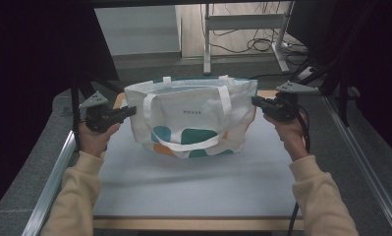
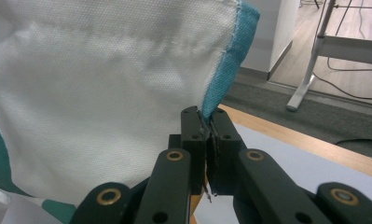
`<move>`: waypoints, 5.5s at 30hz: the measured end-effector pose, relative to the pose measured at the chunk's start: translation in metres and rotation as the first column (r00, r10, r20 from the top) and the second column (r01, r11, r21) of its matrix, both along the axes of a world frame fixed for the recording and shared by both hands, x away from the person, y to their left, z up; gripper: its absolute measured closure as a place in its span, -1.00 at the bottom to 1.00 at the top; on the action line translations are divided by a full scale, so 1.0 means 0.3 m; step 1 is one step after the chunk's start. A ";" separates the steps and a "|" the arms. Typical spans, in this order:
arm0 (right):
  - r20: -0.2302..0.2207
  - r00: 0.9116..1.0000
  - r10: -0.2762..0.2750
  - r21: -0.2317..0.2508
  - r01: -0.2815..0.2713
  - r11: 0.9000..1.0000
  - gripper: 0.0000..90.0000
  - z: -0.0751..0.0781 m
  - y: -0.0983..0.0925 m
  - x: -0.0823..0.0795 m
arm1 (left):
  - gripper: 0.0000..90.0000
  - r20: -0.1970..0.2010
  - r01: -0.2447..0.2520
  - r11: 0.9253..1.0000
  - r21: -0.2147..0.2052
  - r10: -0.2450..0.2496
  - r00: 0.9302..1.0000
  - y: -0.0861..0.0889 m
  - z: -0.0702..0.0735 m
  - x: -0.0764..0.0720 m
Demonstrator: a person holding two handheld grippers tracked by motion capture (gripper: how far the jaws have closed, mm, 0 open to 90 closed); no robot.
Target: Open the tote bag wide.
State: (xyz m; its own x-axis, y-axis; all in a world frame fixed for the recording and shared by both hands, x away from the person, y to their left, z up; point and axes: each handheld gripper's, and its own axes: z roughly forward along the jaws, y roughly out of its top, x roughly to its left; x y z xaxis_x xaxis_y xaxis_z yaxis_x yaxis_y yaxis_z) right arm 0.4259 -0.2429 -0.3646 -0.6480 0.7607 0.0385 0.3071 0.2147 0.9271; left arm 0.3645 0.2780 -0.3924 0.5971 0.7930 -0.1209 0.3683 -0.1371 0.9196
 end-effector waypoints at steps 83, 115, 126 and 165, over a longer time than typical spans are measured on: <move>0.044 0.998 -0.039 -0.048 0.041 0.998 0.93 -0.217 -0.013 -0.118 | 0.89 0.032 0.025 0.998 0.060 -0.027 0.999 -0.040 -0.172 -0.105; -0.033 0.998 -0.050 -0.086 0.047 0.995 0.93 -0.330 -0.014 -0.111 | 0.91 -0.064 0.042 0.994 0.105 -0.036 0.997 -0.068 -0.296 -0.089; -0.068 0.996 -0.053 -0.073 0.048 0.996 0.93 -0.386 -0.025 -0.123 | 0.91 -0.124 0.036 0.995 0.091 -0.025 0.992 -0.080 -0.345 -0.084; -0.176 0.984 -0.039 -0.188 0.005 0.982 0.94 -0.501 0.031 -0.124 | 0.92 -0.232 0.035 0.992 0.120 -0.006 0.973 -0.116 -0.460 -0.053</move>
